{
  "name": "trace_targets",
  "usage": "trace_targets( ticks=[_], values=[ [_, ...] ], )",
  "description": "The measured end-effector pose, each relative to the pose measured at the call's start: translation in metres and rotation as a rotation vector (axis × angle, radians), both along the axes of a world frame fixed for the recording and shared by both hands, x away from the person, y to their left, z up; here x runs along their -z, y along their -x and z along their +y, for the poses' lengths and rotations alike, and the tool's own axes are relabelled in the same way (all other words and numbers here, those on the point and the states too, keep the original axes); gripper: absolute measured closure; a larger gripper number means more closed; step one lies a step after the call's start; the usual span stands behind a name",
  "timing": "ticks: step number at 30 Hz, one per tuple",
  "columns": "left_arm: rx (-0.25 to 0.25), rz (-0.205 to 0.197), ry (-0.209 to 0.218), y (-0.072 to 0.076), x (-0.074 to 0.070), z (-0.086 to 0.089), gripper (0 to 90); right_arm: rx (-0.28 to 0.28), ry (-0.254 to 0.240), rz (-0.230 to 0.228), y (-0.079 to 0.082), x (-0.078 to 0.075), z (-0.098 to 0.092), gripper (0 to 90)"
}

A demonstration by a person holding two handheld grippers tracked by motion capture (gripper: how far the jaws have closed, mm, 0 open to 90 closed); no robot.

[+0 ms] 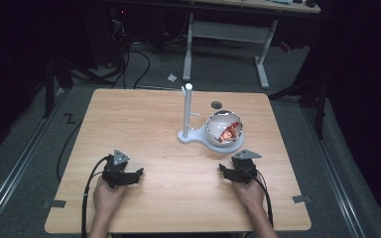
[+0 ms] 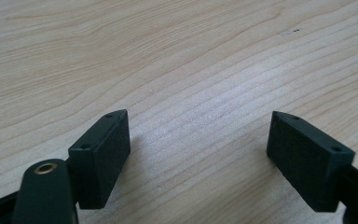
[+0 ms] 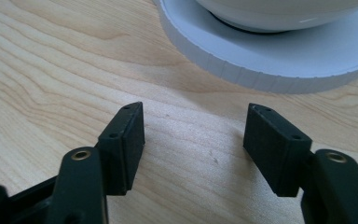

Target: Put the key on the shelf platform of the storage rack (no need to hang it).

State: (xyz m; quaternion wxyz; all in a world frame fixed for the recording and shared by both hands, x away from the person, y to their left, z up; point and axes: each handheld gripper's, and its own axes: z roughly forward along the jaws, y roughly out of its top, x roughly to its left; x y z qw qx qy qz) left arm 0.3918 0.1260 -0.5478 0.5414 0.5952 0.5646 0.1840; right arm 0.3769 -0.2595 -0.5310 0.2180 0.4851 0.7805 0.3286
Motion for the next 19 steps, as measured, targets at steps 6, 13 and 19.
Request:
trace_targets(
  ticks=[6,13,19],
  values=[
    [0.000,0.000,0.000,0.0000,0.0000,0.0000,21.7,0.006,0.004,-0.001,-0.0001,0.0000,0.0000,36.2],
    [0.000,0.000,0.000,0.0000,0.0000,0.0000,21.6,0.007,0.004,-0.001,0.0000,0.0000,-0.0003,36.2],
    [0.000,0.000,-0.001,0.0000,0.0000,0.0000,21.6,0.007,0.003,-0.001,-0.0001,0.0000,-0.0004,36.2]
  ],
)
